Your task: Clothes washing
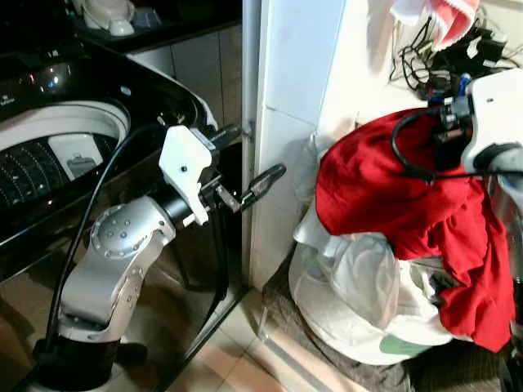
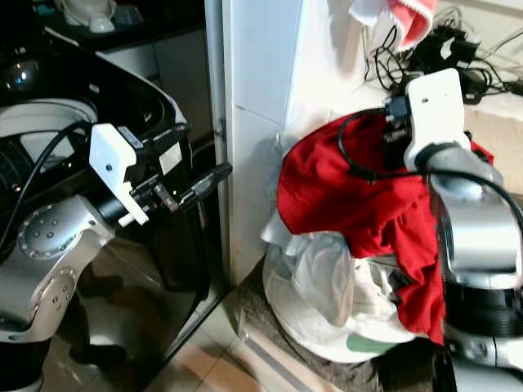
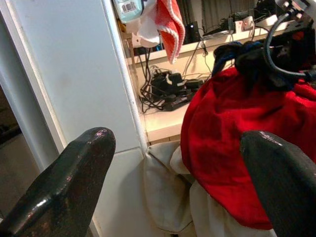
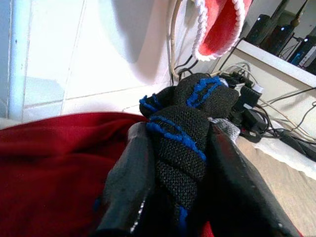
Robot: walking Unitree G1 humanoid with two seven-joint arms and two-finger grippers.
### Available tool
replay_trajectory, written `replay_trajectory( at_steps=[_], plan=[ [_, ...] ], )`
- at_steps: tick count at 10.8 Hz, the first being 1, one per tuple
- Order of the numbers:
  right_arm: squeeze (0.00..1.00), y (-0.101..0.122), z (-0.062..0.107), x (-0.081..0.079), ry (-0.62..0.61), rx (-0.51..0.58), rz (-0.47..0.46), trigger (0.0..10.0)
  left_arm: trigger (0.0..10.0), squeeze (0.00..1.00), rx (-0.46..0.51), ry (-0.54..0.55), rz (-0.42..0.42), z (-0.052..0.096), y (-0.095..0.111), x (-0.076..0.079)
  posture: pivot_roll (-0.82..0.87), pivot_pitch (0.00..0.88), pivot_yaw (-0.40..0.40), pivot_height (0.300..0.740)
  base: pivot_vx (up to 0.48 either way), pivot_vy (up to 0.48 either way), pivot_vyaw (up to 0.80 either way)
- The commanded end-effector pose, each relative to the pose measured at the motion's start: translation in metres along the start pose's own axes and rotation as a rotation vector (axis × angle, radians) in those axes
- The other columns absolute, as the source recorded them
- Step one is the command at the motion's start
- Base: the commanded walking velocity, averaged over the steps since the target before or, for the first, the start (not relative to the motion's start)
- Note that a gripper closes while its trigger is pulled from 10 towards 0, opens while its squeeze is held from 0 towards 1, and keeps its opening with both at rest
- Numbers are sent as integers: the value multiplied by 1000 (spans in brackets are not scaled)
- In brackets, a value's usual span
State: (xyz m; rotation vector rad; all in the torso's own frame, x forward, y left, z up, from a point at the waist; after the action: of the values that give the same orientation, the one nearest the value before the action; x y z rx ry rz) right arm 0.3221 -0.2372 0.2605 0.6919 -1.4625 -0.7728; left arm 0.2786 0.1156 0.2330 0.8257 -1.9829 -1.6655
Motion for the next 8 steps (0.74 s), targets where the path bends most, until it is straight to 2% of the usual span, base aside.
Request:
replay_trajectory(
  at_steps=[1, 3, 4, 5, 8],
  plan=[
    [0, 2, 4, 2, -4, 2, 40, 10000, 10000, 0, 7, -11, -19, 1, 3, 1, -50, 0, -38, 740, 0, 0, 0],
    [0, -1, 6, 1, -5, 0, 54, 10000, 10000, 0, 6, -16, -20, 0, 3, 2, -50, 0, -35, 740, 0, 0, 0],
    [129, 0, 7, 1, -7, 8, 67, 10000, 10000, 0, 7, -18, -23, -1, 3, 1, -50, 0, -35, 740, 0, 0, 0],
    [1000, 0, 7, 0, -4, 14, 60, 10000, 10000, 0, 7, -18, -23, -1, 3, 1, -49, 0, -33, 740, 0, 0, 0],
    [1000, 6, 9, 3, -11, 44, 29, 10000, 10000, 0, 7, -16, -26, -1, 4, 0, -46, 0, -34, 740, 0, 0, 0]
  ],
)
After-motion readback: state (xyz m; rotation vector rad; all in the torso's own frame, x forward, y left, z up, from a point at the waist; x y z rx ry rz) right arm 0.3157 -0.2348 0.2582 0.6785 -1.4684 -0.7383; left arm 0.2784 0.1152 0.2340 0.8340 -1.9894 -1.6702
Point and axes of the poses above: a point about 5 cm out from each wrist's last joint towards the gripper, its own z axis pointing back from the gripper into the wrist, its own y axis along the axis of the wrist's last joint, x = y × z, the point moved 1 cm from there along -z, pointing out of the wrist towards the gripper, and after that the axes turned 13 degrees about z, right-handed, at the moved point
